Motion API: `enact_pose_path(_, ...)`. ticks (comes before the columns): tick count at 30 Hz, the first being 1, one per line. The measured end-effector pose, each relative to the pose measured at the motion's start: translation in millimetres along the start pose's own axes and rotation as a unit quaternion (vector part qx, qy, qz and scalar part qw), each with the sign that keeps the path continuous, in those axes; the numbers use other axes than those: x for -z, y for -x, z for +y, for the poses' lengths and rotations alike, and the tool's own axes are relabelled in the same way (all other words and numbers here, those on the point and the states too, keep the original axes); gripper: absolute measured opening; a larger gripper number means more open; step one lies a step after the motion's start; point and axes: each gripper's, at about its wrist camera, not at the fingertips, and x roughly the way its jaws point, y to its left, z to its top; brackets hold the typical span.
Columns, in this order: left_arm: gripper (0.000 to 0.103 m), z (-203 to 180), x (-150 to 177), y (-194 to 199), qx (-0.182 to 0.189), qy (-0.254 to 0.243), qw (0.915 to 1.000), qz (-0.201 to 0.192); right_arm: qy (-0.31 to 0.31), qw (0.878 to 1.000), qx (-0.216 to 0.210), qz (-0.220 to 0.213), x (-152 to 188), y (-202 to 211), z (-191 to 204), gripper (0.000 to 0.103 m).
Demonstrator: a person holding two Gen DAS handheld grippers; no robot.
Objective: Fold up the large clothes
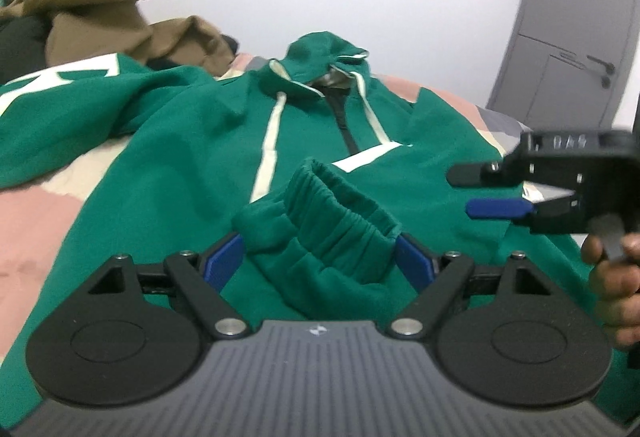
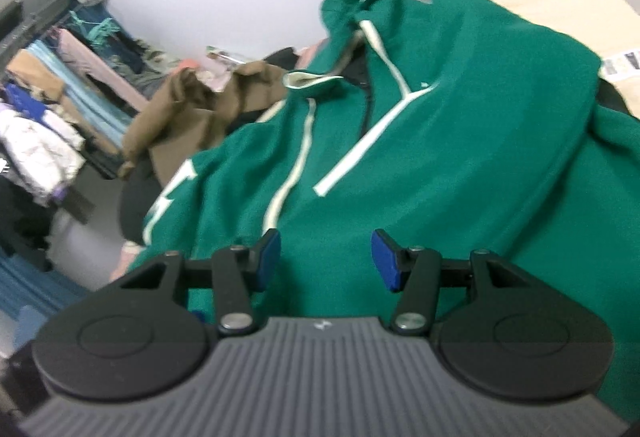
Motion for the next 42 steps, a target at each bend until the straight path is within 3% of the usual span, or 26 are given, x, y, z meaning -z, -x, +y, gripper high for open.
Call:
enact_pose_path(5,0.087,8,-1,17,-0.022,0.021,0.9995,0.006,0.004,0.999,0.042,-0.015,2,4,-4,0.054)
enact_pose_path(10,0.087,23,-1,33,-0.039,0.054,0.9977,0.011,-0.003,0.994,0.091,-0.059,-6,20,-12,0.054)
enact_pose_path(15,0.086,44,-6,49,-0.070,0.094,0.9932,0.000,-0.066,0.983,0.142,-0.097,-18,35,-43,0.054)
enact_pose_path(19,0.086,59,-13,60,-0.068,0.130,0.9891,-0.018,-0.121,0.974,0.169,-0.089,-24,32,-76,0.054)
enact_pose_path(21,0.086,64,-17,66,-0.068,0.139,0.9874,-0.031,-0.139,0.975,0.157,-0.078,-26,23,-89,0.054)
enact_pose_path(23,0.086,67,-20,68,-0.060,0.139,0.9875,-0.045,-0.134,0.981,0.131,-0.059,-29,9,-95,0.054)
enact_pose_path(27,0.086,63,-19,58,-0.047,0.127,0.9903,-0.032,-0.078,0.988,0.121,-0.063,-41,-12,-91,0.051)
enact_pose_path(28,0.086,60,-18,53,-0.046,0.118,0.9915,-0.028,-0.068,0.989,0.118,-0.060,-46,-18,-89,0.047)
enact_pose_path(30,0.086,54,-15,46,-0.036,0.103,0.9937,-0.023,-0.045,0.989,0.125,-0.065,-55,-29,-85,0.017)
enact_pose_path(33,0.086,42,-12,39,-0.014,0.078,0.9965,-0.026,-0.026,0.984,0.144,-0.105,-71,-32,-80,0.012)
enact_pose_path(38,0.086,21,-6,23,0.024,0.035,0.9988,-0.024,-0.033,0.964,0.189,-0.182,-91,-16,-90,0.011)
enact_pose_path(42,0.086,11,-2,1,0.035,0.014,0.9993,-0.001,-0.031,0.956,0.231,-0.179,-92,-15,-114,0.011)
